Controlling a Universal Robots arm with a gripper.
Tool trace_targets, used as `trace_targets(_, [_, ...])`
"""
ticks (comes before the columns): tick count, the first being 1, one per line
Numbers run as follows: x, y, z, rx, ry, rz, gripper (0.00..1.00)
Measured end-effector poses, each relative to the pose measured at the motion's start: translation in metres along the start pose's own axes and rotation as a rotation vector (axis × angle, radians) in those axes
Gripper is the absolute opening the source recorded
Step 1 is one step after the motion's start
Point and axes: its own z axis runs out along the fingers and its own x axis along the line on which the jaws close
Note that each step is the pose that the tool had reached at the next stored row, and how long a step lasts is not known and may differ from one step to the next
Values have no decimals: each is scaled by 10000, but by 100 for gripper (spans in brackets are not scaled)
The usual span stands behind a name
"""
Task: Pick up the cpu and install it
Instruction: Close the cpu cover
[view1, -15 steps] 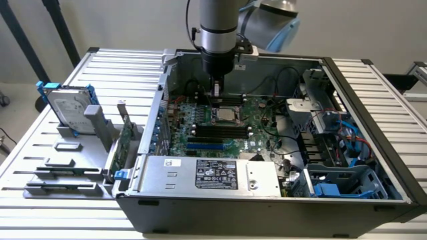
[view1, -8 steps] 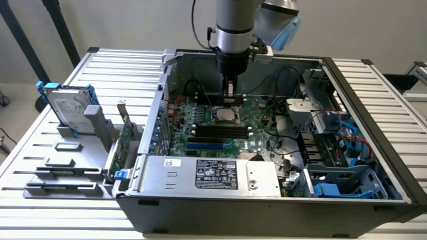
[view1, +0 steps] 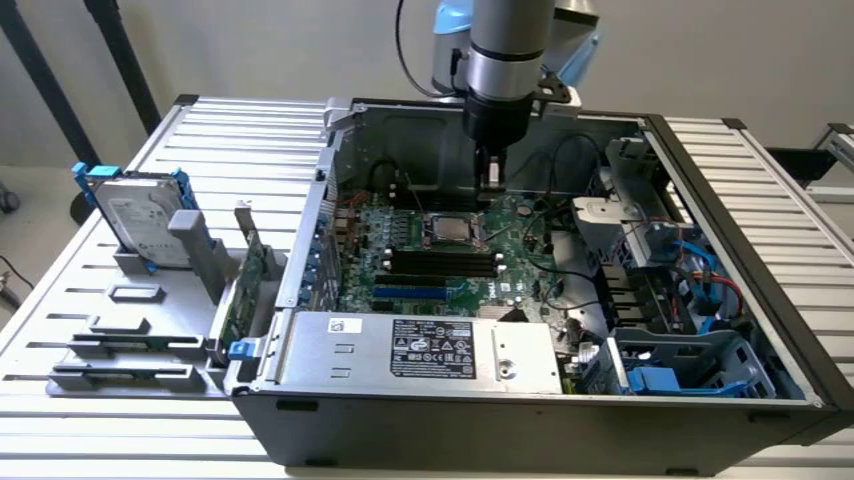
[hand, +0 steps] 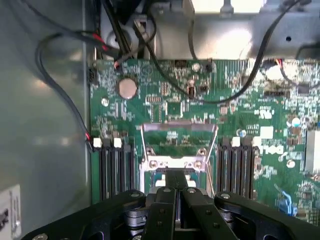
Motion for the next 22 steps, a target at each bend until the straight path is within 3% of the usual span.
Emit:
trace_targets(9, [18, 415, -178, 73, 62, -27, 11])
trace_targets(13, [20, 582, -208, 121, 78, -35, 11])
trace_targets(16, [17, 638, -203, 129, 80, -49, 11])
trace_targets(22, [14, 641, -101, 130, 80, -78, 11])
